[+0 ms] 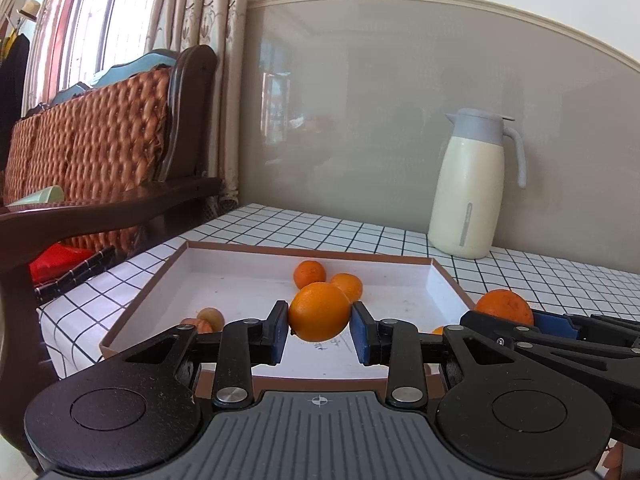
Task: Organize fruits
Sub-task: 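Carry the orange in the left tool while the right tool carries its orange to the box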
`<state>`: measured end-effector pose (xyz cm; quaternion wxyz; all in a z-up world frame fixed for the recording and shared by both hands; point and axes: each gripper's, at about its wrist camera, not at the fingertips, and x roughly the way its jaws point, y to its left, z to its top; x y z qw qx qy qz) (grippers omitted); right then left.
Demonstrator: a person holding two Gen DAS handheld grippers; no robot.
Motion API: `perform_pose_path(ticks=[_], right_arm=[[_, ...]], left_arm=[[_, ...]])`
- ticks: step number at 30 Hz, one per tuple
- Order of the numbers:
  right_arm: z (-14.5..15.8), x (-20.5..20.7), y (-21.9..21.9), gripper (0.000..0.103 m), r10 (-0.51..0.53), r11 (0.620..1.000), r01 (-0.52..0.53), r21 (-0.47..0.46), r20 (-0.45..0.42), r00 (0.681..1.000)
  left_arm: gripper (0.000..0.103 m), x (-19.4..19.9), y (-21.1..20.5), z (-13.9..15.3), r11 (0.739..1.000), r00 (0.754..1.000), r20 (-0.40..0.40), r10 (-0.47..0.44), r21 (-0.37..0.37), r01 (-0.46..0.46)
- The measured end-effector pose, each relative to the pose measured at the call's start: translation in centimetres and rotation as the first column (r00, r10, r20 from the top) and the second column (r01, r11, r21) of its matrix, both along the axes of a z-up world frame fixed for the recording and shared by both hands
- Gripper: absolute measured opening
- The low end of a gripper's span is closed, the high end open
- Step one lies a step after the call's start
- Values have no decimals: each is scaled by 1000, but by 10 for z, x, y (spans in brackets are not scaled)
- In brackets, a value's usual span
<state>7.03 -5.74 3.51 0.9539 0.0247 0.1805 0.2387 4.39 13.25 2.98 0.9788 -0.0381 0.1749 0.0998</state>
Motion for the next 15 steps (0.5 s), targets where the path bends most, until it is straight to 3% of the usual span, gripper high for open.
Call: perform_pose_path(ticks=[15], right_arm=[[0,8,36,33,59,998,-58,-15,19,998]], left_arm=[[34,7,37,-4,997,997,-8,81,-3,-81]])
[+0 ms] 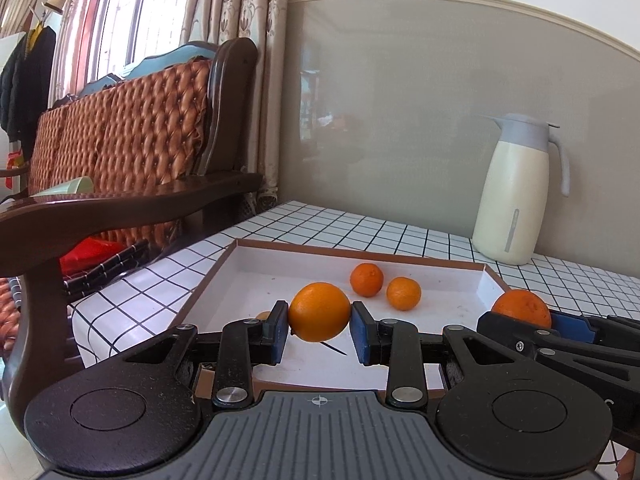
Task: Organize fruits
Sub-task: 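Carry the orange in the left tool while the right tool carries its orange to the box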
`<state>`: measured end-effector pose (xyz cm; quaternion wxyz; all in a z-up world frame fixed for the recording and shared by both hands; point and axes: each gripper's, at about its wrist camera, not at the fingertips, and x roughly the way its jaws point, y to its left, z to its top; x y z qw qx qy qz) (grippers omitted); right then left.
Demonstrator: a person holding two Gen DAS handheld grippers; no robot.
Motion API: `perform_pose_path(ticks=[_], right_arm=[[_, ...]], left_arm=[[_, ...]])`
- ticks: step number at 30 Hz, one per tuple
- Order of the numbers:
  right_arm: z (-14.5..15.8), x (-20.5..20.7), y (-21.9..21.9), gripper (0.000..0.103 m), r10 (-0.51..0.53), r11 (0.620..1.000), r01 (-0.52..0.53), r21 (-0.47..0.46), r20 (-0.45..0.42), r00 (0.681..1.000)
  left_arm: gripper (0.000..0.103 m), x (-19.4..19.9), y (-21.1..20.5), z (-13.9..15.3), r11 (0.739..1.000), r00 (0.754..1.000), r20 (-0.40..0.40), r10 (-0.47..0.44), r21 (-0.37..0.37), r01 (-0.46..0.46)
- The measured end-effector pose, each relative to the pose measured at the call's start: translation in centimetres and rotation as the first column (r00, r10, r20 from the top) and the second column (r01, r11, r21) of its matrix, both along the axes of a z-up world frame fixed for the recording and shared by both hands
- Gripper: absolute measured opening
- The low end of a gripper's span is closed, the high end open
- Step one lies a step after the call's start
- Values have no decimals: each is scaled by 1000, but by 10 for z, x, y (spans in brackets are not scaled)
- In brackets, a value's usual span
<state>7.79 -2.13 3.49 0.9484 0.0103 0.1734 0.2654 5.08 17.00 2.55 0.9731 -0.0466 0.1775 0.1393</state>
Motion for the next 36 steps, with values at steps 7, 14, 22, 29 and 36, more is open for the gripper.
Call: perform_pose_path(ticks=[7,14,22,29,36], right_arm=[[1,10,6,33,-1,1000,1,-12,4,1000],[-3,18,4,33,-19,1000,19,-15,-14,1000],[-4,33,3,33,-48,999,48,-11,-21,999],[-6,51,0,33,-90,996,89,-8,-44,995],[-9,72,-2,33,-133,991,133,-8,-80,988]], left_arm=[[34,10,5,0,1000,1000,1,13,4,-13],[34,14,7,0,1000,1000,0,22,6,-22],[34,24,14,1,999,999,-4,35,6,-35],[34,34,15,-1,999,999,-19,33,1,-33],[34,50,20,-3,999,998,-34,45,-1,-45]])
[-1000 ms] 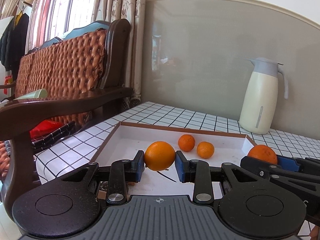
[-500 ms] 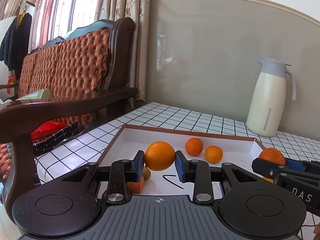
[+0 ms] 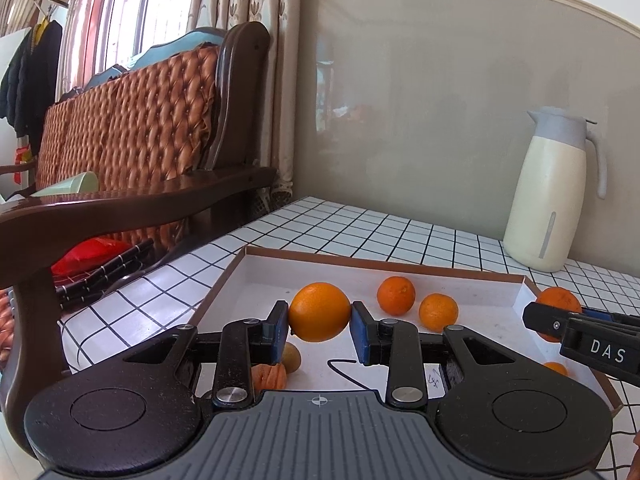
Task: Organize fruits
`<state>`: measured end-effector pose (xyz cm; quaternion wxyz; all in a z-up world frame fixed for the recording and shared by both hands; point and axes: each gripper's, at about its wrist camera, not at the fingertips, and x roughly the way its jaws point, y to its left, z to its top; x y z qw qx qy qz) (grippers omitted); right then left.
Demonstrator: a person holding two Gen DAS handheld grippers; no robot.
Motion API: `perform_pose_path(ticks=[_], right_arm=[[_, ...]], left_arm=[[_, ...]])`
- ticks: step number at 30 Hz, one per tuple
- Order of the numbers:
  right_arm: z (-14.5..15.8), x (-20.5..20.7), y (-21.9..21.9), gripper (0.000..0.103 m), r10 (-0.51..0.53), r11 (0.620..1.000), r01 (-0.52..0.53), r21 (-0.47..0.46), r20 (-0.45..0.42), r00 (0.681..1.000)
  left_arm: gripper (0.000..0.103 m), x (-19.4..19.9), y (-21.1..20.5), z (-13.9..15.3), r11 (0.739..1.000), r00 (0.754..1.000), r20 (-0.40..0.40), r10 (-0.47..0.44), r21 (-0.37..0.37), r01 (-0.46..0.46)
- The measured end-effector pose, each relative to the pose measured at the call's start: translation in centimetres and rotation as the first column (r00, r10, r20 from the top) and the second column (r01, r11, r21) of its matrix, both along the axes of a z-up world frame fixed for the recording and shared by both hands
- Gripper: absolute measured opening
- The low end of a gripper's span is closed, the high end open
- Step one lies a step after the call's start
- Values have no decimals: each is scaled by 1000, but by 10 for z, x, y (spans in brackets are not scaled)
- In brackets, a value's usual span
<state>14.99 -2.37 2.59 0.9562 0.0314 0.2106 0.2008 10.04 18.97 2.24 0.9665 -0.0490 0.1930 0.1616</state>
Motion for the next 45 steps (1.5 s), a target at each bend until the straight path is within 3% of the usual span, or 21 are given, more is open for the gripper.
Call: perform_pose_path(ticks=[12,13,14,15,16,17,19,21,27,37,45], right_arm=[[-3,35,5,36,-36,999,34,-33,-49,998],[-3,36,4,42,-40,999,39,-34,-52,998],[-2,36,4,54,-52,998,51,-36,-46,998],[0,35,4,85,-72,997,71,-41,-29,997],[3,30,2,93,-88,996,88,-33,3,996],[9,23,-1,93,-111,994,112,-16,47,993],[20,12,-6,97,-142,990,142,6,120,983],[27,7,-9,97,-132,991,131,16,139,981],[30,4,-17,97,-107,994,103,36,111,988],[43,-30,-32,97,-55,997,52,53,65,996],[59,-100,-63,97,-32,996,27,81,54,998]], left_arm=[[34,36,13,-5,999,999,-33,36,-1,-36],[34,39,14,-5,999,998,-38,42,-5,-42],[34,41,16,-6,999,998,-42,44,-8,-45],[35,44,17,-5,999,998,-49,43,-9,-44],[60,45,18,-4,999,997,-58,48,-11,-49],[103,45,18,-1,998,996,-65,65,-17,-66],[103,38,16,10,994,994,-15,107,-1,-107],[103,31,10,20,995,995,46,89,33,-91],[103,18,-1,28,988,996,45,72,131,-78],[103,-27,-14,41,995,998,1,58,83,-58],[103,-97,-48,66,996,1000,-3,17,83,-17]])
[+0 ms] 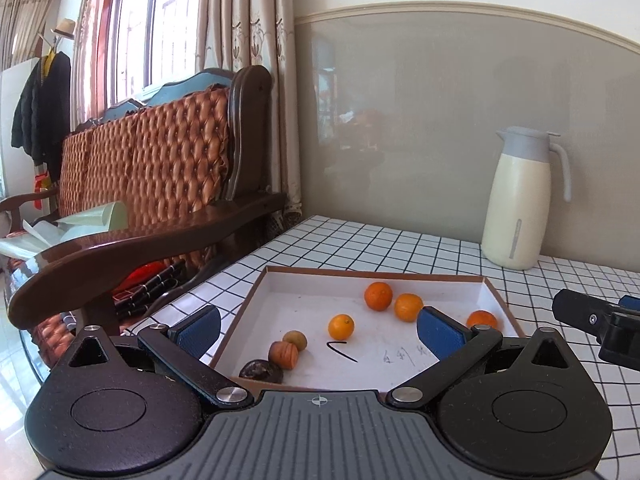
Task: Organize fruits
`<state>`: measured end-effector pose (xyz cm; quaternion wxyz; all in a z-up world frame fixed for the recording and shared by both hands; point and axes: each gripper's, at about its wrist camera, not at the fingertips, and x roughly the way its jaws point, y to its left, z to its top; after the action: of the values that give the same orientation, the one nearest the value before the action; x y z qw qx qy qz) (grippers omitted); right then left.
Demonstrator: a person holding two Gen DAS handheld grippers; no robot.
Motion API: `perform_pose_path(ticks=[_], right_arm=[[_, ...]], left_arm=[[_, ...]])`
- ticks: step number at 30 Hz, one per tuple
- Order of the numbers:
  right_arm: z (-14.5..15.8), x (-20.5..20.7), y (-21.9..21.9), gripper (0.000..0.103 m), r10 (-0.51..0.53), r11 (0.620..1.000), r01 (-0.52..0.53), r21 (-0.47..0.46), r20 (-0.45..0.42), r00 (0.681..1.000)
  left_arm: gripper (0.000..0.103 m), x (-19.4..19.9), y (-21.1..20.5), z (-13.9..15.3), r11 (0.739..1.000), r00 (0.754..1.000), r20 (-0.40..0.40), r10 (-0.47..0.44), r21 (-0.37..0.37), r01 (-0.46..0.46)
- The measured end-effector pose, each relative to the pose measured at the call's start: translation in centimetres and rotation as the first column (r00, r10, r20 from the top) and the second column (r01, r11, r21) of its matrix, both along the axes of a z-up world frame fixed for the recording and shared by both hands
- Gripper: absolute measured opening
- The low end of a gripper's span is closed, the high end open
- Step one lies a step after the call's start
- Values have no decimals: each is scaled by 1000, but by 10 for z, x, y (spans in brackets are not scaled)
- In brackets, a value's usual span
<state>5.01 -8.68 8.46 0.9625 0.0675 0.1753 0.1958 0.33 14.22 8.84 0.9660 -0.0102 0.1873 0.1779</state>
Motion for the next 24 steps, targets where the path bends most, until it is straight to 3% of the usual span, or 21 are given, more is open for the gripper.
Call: perform_pose_path(ticks=[10,24], right_arm=[[42,-87,-43,97,-40,999,39,22,54,998],[52,-105,-43,97,-27,1000,26,13,89,996]], left_arm=[[103,-89,-44,33,999,998,34,-46,-6,46],[103,-100,-49,49,997,995,56,-78,-16,79]])
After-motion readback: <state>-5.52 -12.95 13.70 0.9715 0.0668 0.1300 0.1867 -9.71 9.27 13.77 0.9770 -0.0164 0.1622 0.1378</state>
